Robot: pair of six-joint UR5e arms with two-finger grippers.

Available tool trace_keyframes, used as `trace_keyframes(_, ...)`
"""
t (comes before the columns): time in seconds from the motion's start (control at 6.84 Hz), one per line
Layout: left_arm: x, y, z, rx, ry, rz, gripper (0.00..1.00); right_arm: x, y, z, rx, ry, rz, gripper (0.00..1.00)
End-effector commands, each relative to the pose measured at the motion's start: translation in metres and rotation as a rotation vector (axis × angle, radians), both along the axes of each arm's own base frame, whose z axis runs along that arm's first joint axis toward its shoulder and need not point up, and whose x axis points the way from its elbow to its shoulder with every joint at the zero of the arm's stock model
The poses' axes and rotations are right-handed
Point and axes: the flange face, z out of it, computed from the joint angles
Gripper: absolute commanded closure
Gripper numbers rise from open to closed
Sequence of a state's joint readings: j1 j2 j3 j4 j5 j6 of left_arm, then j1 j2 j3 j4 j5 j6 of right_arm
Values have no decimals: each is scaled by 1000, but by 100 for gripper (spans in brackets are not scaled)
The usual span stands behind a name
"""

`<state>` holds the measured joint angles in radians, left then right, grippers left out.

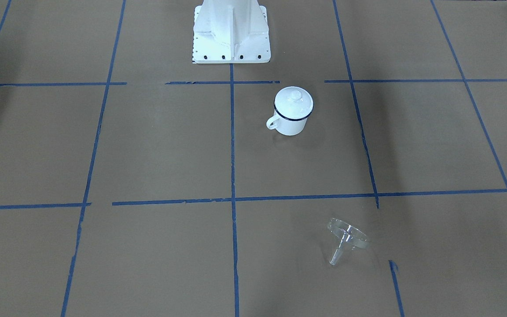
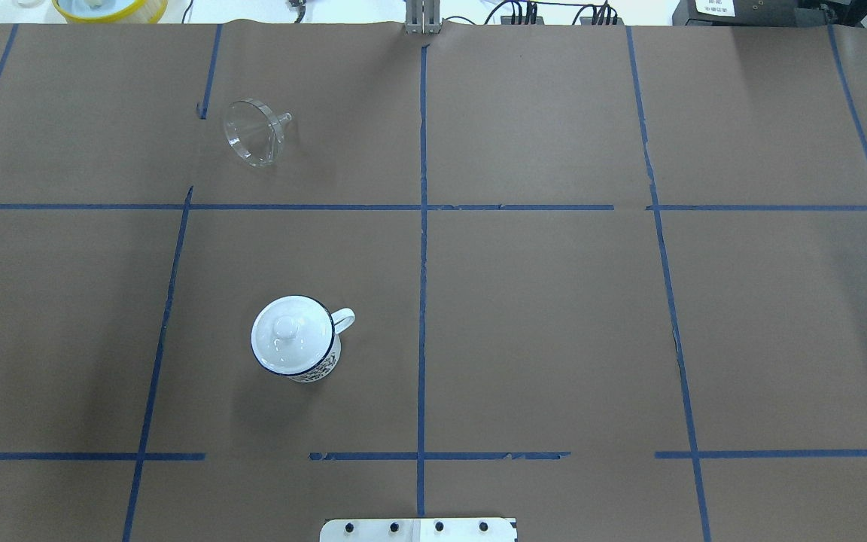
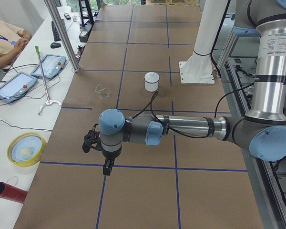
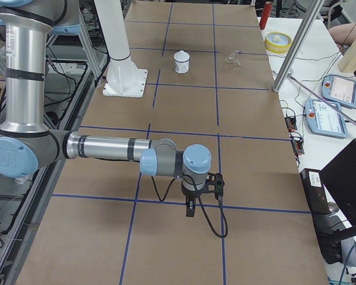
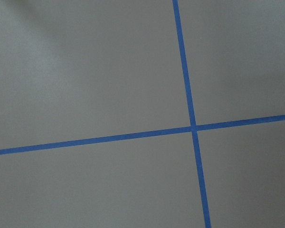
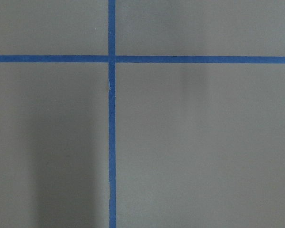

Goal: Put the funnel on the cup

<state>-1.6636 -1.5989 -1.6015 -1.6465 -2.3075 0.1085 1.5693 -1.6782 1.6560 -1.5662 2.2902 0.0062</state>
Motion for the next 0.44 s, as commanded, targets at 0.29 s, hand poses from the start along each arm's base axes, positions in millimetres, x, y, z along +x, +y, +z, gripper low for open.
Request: trace_keyframes(0.29, 70, -20, -83, -8, 36, -45, 0, 0, 0, 0, 1, 0, 0, 0)
